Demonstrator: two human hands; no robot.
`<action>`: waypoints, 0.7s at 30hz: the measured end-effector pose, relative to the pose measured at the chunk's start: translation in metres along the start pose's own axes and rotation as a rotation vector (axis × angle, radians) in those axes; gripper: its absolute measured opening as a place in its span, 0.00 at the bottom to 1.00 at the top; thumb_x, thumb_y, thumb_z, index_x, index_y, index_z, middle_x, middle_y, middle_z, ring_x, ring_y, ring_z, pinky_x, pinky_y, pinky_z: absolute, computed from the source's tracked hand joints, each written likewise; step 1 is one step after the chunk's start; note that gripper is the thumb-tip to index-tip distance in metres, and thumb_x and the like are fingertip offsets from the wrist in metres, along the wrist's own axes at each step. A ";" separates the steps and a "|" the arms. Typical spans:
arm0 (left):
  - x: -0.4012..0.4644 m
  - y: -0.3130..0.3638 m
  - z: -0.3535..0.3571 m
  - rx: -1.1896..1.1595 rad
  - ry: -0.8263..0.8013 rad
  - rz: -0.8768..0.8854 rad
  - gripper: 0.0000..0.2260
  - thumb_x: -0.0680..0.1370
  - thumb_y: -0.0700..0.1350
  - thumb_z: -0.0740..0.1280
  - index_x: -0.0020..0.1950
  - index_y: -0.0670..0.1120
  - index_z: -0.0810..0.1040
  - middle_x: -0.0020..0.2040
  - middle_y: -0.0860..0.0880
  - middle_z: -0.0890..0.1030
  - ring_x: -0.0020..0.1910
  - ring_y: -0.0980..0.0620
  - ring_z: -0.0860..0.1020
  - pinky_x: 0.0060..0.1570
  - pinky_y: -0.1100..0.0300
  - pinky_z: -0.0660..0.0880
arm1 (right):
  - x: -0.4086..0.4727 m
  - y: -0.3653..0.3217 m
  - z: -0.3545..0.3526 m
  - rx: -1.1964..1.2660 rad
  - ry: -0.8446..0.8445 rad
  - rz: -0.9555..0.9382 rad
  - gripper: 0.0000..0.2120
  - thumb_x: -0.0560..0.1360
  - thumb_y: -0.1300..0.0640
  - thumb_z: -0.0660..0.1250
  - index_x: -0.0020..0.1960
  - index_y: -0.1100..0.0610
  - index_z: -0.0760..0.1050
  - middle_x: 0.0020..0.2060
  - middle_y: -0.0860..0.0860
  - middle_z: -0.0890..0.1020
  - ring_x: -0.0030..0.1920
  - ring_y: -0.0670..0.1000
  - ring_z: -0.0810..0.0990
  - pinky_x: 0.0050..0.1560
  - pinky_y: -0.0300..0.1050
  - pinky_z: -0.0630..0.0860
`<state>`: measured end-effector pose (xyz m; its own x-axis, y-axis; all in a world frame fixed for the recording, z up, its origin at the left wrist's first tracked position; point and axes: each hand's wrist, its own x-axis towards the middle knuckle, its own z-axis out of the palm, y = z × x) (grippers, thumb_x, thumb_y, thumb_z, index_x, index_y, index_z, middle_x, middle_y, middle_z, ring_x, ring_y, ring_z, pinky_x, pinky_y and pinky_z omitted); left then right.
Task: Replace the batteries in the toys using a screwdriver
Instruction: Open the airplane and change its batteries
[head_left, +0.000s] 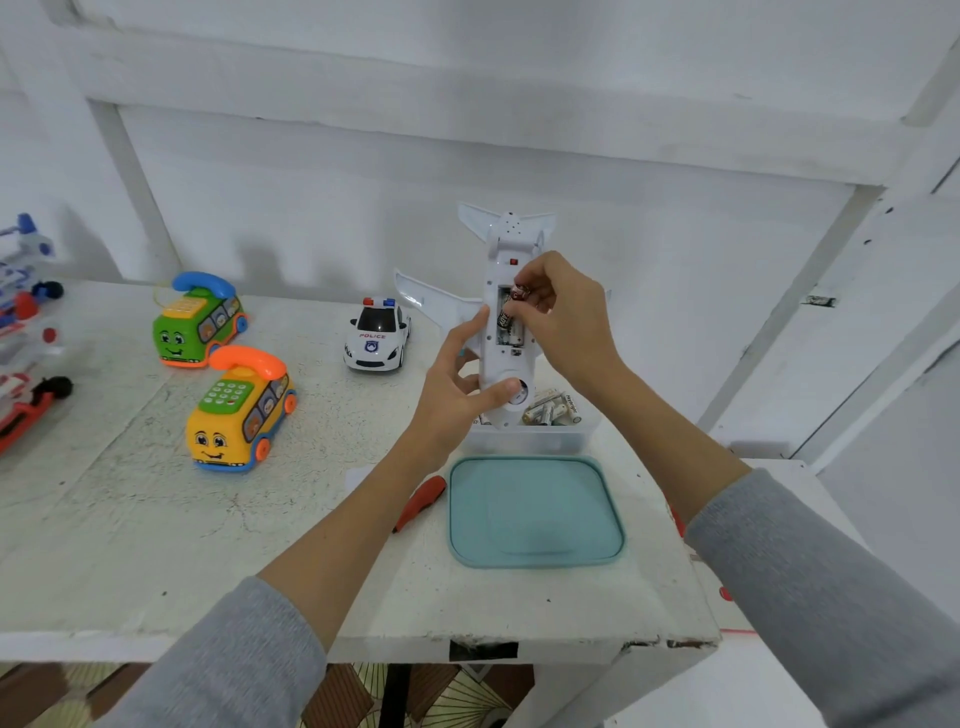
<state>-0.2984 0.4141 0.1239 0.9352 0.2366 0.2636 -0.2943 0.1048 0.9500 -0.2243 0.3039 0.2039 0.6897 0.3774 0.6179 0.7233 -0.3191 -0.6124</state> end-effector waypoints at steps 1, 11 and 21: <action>0.000 0.000 0.000 -0.002 0.002 0.001 0.33 0.67 0.42 0.76 0.66 0.64 0.68 0.64 0.41 0.73 0.57 0.42 0.80 0.53 0.52 0.79 | 0.000 0.002 0.001 -0.021 0.005 -0.034 0.09 0.67 0.69 0.71 0.45 0.65 0.75 0.43 0.55 0.75 0.37 0.43 0.72 0.40 0.27 0.69; 0.002 -0.003 0.002 -0.032 -0.011 0.017 0.33 0.70 0.36 0.74 0.67 0.61 0.68 0.64 0.37 0.73 0.58 0.40 0.79 0.51 0.54 0.79 | -0.006 0.019 0.009 -0.183 0.078 -0.205 0.06 0.68 0.64 0.71 0.43 0.66 0.79 0.41 0.58 0.74 0.45 0.55 0.71 0.42 0.41 0.70; 0.006 -0.001 0.004 -0.018 0.003 0.028 0.33 0.67 0.40 0.75 0.68 0.60 0.68 0.65 0.39 0.72 0.56 0.41 0.80 0.53 0.52 0.79 | -0.005 0.033 0.011 -0.267 0.109 -0.317 0.04 0.70 0.64 0.70 0.39 0.65 0.82 0.41 0.59 0.77 0.43 0.57 0.71 0.43 0.30 0.66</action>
<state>-0.2920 0.4109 0.1250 0.9259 0.2422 0.2898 -0.3241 0.1156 0.9389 -0.2045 0.3007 0.1753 0.4210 0.4039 0.8122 0.8736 -0.4215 -0.2433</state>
